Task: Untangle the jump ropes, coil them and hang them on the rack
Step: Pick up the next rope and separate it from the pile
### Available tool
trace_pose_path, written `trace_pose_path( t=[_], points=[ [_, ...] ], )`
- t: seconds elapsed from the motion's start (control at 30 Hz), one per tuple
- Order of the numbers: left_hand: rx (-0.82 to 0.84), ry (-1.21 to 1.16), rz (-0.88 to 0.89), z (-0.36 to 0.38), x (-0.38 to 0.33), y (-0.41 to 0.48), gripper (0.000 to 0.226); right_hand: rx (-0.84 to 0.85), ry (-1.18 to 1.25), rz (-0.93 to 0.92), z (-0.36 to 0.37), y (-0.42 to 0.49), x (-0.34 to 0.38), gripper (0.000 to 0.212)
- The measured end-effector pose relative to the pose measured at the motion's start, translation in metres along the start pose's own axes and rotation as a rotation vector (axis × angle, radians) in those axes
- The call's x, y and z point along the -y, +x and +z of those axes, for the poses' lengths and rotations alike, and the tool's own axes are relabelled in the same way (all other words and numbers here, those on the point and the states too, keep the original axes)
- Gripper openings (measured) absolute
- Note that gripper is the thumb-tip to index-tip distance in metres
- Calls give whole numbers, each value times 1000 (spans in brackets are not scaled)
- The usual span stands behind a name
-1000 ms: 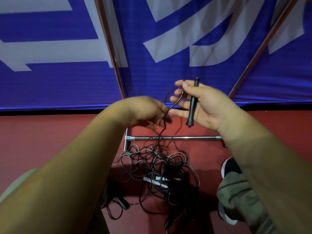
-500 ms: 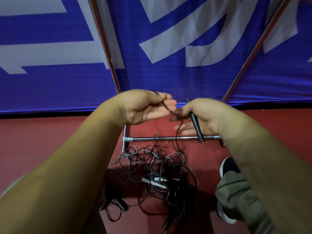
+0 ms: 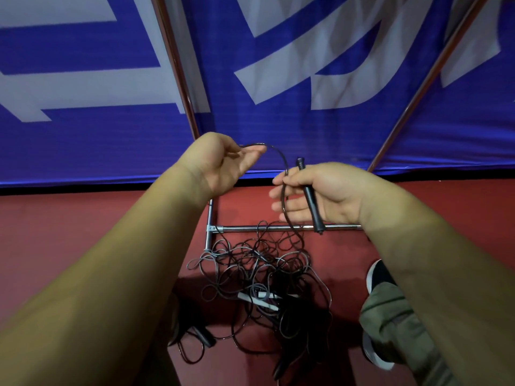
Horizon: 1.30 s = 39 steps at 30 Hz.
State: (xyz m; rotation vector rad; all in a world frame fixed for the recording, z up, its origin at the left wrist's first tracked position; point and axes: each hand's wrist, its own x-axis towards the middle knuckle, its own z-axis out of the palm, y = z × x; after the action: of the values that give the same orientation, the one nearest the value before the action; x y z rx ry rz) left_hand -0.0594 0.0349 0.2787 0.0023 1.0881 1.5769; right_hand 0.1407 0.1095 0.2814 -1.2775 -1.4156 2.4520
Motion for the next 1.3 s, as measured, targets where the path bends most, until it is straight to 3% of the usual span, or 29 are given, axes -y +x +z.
trace_pose_path(
  t=[0.13,0.27,0.37,0.5,0.6,0.7,0.77,0.87,0.93,1.0,1.17,1.3],
  points=[
    [81,530,-153,2,15,1,56,-74,247,-92,2,2,6,19],
    [355,1061,-327,10,41,-11,40,-232,516,-206,-7,11,9,15],
    [528,1191,-390,11,56,-15,32,-335,682,-273,-18,18,10,18],
    [630,1100,-375,11,62,-15,15,-402,776,-306,-26,20,10,22],
    [680,1057,-371,9,53,-14,4,-416,656,-259,-31,19,9,20],
    [614,865,-402,12,41,-16,5,-414,403,-109,-34,19,6,22],
    [517,717,-330,16,35,-17,8,-373,154,-6,-34,19,2,24],
    [346,402,-235,22,26,-13,14,-202,-343,163,-28,12,-5,32],
    [254,205,-199,21,21,-8,17,-22,-539,252,-22,7,-10,37],
    [171,93,-128,18,16,-4,19,76,-563,261,-15,5,-12,37],
    [-1,-23,15,8,10,1,21,35,-404,127,-12,5,-9,24],
    [11,148,-78,4,14,2,29,5,-189,-2,-5,2,-4,22]
  ],
)
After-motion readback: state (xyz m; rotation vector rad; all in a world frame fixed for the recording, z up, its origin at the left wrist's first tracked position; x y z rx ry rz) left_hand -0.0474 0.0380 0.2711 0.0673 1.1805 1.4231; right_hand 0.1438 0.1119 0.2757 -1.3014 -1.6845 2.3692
